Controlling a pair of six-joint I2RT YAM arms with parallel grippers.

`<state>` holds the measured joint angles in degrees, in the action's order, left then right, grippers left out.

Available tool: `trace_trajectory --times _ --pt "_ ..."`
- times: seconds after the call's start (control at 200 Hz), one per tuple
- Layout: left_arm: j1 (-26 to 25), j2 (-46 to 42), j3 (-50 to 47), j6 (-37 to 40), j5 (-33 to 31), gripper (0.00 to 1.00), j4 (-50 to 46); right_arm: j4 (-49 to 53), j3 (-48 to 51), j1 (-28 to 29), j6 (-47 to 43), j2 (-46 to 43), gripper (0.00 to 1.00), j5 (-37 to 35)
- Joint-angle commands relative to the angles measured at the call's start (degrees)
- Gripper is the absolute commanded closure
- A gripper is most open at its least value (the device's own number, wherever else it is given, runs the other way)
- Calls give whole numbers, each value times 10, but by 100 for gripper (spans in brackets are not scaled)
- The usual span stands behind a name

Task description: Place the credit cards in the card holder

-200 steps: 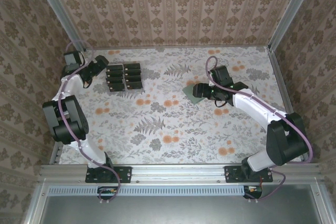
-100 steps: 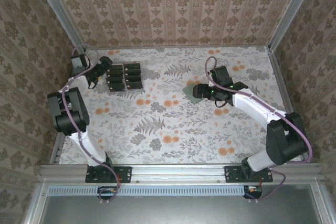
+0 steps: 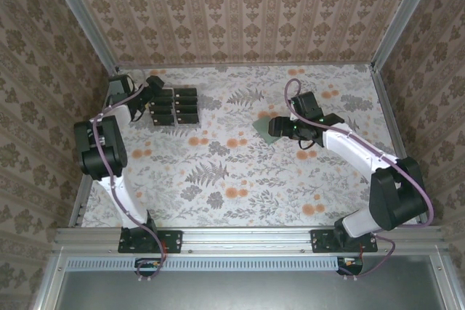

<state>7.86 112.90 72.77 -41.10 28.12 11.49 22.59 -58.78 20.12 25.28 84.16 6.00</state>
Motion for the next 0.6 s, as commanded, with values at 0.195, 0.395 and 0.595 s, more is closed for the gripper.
trace_trajectory --times 0.195,0.395,0.595 --pt "-50 -9 -43 -50 5 0 85 2 23 -17 8 -20 19 -12" --pt "-87 -21 -89 -73 -14 0 127 -6 27 -31 14 -9 19 -7" --pt "-125 -48 -149 -102 -40 0 179 -5 19 -45 8 12 20 -14"
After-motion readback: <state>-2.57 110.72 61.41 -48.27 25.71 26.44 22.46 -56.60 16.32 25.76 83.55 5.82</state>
